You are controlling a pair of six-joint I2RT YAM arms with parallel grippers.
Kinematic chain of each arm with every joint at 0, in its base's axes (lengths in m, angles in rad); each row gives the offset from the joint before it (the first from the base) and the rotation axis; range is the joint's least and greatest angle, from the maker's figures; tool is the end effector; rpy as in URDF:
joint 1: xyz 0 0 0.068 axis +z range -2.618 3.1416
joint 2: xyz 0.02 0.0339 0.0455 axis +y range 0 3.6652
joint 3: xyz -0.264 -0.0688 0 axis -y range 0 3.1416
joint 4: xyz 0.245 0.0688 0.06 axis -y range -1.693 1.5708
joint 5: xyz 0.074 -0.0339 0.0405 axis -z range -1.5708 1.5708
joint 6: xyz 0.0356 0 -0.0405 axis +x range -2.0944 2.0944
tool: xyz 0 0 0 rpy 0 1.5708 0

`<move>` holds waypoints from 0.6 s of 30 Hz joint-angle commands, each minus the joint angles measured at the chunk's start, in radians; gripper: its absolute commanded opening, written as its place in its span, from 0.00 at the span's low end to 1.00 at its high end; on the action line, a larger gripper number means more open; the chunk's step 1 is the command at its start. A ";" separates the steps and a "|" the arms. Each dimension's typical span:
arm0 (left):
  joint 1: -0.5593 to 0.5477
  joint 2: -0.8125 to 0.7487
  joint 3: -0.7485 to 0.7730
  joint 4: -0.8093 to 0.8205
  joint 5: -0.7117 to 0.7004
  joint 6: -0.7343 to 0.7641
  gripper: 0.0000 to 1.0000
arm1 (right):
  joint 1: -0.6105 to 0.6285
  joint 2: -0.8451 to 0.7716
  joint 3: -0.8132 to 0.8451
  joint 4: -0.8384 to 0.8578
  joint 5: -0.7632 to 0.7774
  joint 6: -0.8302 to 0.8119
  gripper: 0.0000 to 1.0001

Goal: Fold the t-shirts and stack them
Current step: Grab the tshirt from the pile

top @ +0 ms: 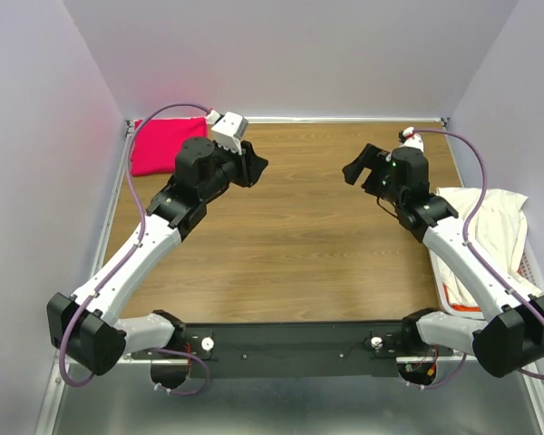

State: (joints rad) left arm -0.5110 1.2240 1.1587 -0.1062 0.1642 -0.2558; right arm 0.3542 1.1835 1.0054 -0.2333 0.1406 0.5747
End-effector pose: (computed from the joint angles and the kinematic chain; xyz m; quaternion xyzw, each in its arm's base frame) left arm 0.2468 -0.1450 0.3870 0.1494 0.7496 -0.2983 0.5717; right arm 0.2570 0.0897 0.3299 0.1301 0.8253 0.1922 0.5149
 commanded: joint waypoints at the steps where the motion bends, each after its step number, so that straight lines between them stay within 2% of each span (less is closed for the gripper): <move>1: -0.001 -0.053 -0.034 -0.004 0.018 0.003 0.43 | 0.005 0.011 -0.018 -0.053 -0.016 -0.004 1.00; 8: -0.001 -0.092 -0.043 -0.003 -0.006 0.015 0.43 | 0.005 0.148 0.081 -0.118 -0.044 0.008 1.00; 13: -0.001 -0.100 -0.050 0.000 -0.020 0.020 0.43 | -0.007 0.206 0.199 -0.218 0.118 0.043 1.00; 18: -0.001 -0.106 -0.057 0.000 -0.032 0.021 0.44 | -0.131 0.189 0.286 -0.334 0.368 0.067 1.00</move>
State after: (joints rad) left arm -0.5110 1.1442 1.1137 -0.1070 0.1600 -0.2508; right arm 0.3149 1.4002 1.2167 -0.4526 0.2703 0.6102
